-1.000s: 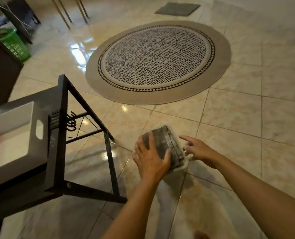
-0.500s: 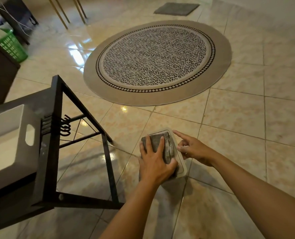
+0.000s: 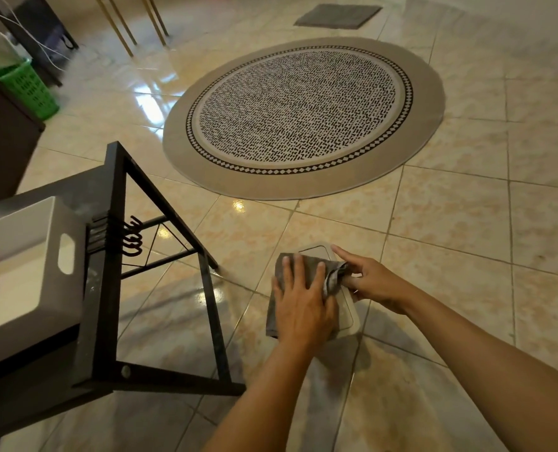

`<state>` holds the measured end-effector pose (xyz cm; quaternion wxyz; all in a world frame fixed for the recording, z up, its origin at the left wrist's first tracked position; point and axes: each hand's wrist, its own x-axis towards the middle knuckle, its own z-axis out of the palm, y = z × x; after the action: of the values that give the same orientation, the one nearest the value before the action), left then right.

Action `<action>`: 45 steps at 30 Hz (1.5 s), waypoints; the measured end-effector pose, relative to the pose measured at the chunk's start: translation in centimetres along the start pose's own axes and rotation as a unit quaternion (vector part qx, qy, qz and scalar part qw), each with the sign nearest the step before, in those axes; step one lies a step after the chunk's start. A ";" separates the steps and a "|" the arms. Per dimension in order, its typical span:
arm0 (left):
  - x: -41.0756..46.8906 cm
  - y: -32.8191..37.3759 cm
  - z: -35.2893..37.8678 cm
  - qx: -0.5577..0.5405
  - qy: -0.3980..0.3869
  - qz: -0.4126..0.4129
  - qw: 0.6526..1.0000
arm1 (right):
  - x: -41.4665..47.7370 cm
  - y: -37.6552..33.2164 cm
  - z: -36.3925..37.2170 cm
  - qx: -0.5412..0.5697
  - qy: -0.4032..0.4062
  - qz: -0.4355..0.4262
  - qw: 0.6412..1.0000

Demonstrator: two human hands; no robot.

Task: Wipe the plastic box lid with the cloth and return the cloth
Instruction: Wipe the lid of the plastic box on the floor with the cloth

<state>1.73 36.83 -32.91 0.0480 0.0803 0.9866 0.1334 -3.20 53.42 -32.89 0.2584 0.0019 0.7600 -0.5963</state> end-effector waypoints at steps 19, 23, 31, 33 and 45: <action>2.2 -2.4 -0.9 0.031 -0.023 0.108 0.993 | 0.4 0.3 -0.2 -0.041 0.029 -0.019 0.999; 0.6 -3.3 0.0 0.038 -0.035 0.130 0.990 | 0.4 0.3 0.0 -0.037 0.027 -0.017 0.999; 4.1 -4.1 -0.5 0.075 -0.048 0.121 0.989 | 0.3 0.2 -0.2 -0.024 0.015 -0.012 1.000; 2.9 -4.9 -0.4 0.073 -0.064 0.140 0.985 | 0.3 0.3 -0.1 -0.017 0.017 -0.009 1.000; 2.0 -2.5 0.9 0.026 -0.039 0.045 0.998 | 0.9 0.5 0.1 0.013 0.015 -0.002 1.000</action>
<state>-0.52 35.00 -34.63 0.0783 0.1312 0.9825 0.1068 -3.75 53.16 -33.71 0.2460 0.0128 0.7559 -0.6066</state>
